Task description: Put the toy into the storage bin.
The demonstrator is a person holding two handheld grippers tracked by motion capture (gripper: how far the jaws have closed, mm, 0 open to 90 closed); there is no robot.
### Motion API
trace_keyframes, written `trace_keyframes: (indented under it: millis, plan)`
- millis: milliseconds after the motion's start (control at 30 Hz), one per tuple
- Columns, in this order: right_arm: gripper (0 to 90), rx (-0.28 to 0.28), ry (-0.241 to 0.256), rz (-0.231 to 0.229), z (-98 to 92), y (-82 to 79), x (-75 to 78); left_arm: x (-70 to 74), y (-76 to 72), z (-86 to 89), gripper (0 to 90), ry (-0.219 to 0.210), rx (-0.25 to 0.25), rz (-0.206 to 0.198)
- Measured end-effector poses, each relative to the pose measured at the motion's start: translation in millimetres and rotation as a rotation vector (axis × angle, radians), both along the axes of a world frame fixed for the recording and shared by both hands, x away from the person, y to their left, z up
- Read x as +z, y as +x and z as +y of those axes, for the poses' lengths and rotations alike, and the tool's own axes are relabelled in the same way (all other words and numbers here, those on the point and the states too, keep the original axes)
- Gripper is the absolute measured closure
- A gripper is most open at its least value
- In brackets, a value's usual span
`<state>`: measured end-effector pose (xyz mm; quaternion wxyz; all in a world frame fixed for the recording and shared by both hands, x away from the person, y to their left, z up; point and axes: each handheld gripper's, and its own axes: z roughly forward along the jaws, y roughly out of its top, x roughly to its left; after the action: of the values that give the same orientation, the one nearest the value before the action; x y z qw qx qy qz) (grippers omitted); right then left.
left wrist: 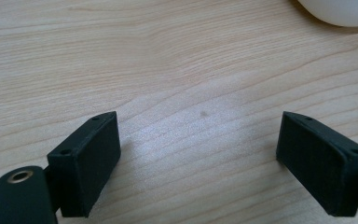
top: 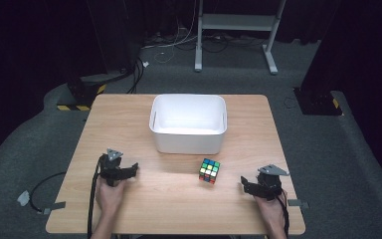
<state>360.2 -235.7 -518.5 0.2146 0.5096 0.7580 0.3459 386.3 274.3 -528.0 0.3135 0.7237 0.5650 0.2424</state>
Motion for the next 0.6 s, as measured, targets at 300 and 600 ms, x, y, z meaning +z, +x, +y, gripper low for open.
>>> trace_keyframes:
  millis: [300,600]
  plan:
    - [15.2,0.017,0.021,0.003,10.6,-7.2,0.5,0.1,-0.2,0.3,14.4,-0.002,0.003,-0.001]
    - [15.2,0.036,0.048,0.019,16.6,-21.4,-1.5,0.1,-0.2,0.2,14.5,-0.001,0.003,-0.001]
